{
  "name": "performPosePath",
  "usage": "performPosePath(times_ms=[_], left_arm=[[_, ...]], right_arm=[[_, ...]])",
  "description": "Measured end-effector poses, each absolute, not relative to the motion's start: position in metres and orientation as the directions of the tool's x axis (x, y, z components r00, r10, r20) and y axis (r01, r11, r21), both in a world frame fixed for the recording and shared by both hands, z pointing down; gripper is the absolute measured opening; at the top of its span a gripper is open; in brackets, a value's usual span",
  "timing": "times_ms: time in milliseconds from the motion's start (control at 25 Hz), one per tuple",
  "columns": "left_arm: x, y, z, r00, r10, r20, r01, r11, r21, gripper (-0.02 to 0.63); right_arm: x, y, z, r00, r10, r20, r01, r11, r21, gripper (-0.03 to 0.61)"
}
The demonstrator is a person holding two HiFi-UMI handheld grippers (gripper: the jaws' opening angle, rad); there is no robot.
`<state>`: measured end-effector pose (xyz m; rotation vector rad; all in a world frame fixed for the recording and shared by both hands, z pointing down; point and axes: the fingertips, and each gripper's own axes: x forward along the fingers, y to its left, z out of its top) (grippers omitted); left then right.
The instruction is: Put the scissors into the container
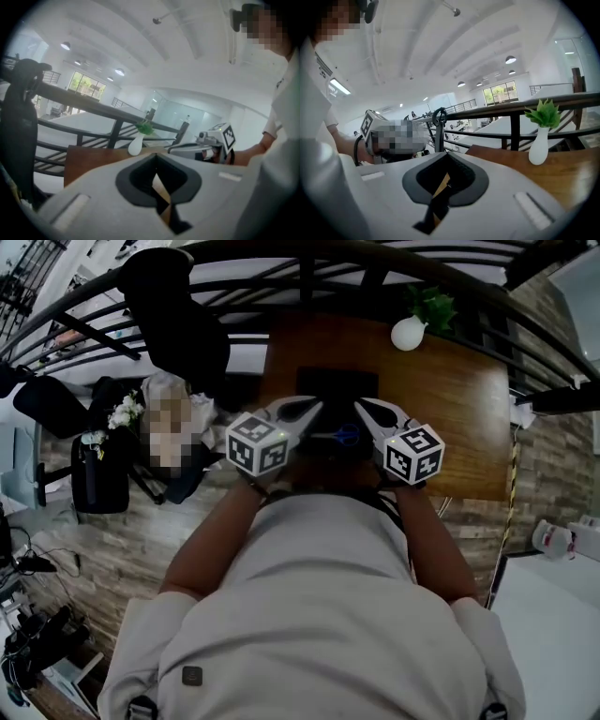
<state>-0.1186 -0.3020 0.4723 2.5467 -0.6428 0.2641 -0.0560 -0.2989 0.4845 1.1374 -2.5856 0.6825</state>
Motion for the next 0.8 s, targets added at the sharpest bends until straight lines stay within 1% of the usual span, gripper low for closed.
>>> performPosePath(times_ms=[200, 400, 800], left_arm=[[-0.122, -0.293, 0.448, 0.878, -0.388, 0.279, -0.472, -0.794, 0.383, 0.003], [-0.132, -0.291, 0.437, 0.881, -0.389, 0.270, -0.467, -0.808, 0.360, 0.003], [-0.135, -0.274, 0.434, 0.871, -0.408, 0.274, -0.484, -0.808, 0.336, 0.003]], right_arm=[[-0.064, -0.286, 0.450, -0.676, -0.648, 0.351, -0.736, 0.617, -0.278, 0.008], [-0.066, -0.285, 0.441, -0.683, -0.657, 0.318, -0.730, 0.606, -0.316, 0.008], [-0.044, -0.272, 0.434, -0.684, -0.655, 0.320, -0.729, 0.604, -0.321, 0.008]])
